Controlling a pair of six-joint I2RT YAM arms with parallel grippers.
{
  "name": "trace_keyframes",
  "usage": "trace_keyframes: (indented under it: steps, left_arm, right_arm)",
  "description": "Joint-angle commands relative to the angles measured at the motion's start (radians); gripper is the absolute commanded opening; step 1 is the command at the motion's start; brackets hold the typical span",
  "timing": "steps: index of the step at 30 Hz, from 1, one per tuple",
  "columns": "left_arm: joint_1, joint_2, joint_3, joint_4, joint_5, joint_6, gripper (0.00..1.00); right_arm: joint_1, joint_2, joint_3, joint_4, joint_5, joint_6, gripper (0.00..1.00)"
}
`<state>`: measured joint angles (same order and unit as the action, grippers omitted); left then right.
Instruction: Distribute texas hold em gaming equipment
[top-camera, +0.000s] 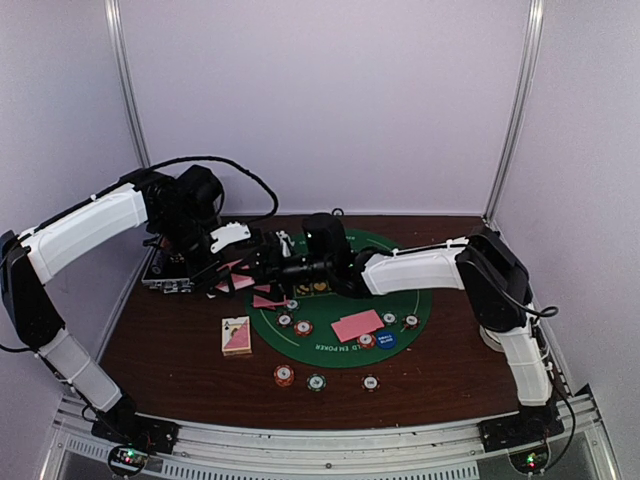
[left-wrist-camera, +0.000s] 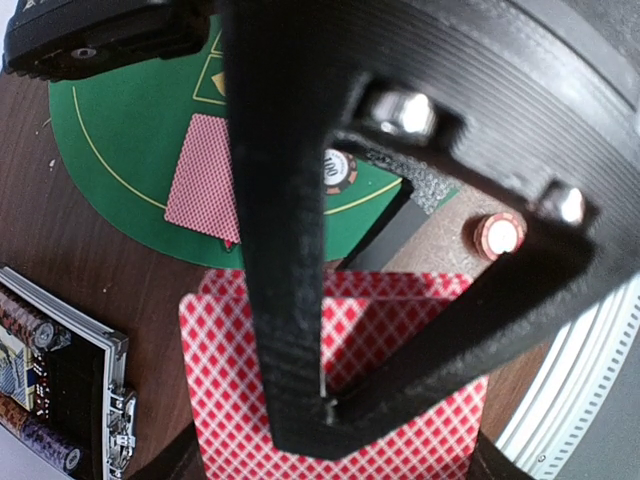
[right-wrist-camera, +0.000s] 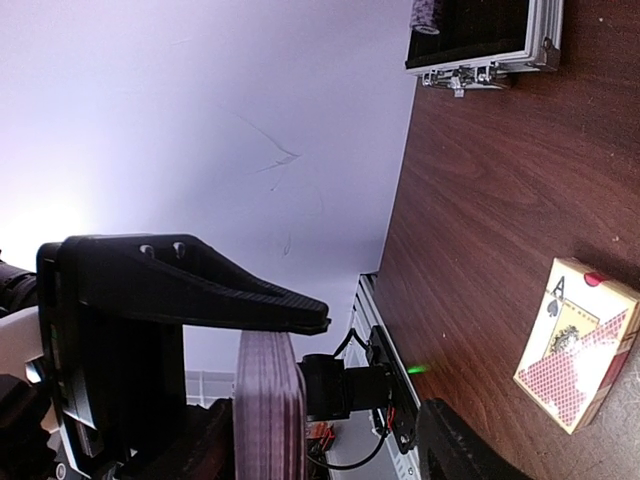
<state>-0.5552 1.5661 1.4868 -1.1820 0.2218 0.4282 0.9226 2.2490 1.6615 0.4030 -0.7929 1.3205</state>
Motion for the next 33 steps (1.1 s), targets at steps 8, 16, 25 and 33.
trace_keyframes:
  steps: [8,16,25,33]
  left_arm:
    - [0.001,-0.013,0.023,0.012,0.009,0.014,0.0]
    - [0.001,-0.007,0.023,0.011,0.004,0.014,0.0]
    - [0.001,-0.005,0.015,0.011,-0.007,0.015,0.0]
    - [0.001,-0.011,0.0,0.011,-0.024,0.018,0.0]
  right_arm:
    - [-0.064,-0.099,-0.137,0.025,-0.027,-0.035,0.53]
    - [-0.064,-0.141,-0.141,0.053,-0.04,-0.029,0.48]
    - [-0.063,-0.166,-0.156,0.095,-0.054,0.002,0.22]
    - [-0.077,-0.181,-0.156,0.106,-0.075,0.014,0.02]
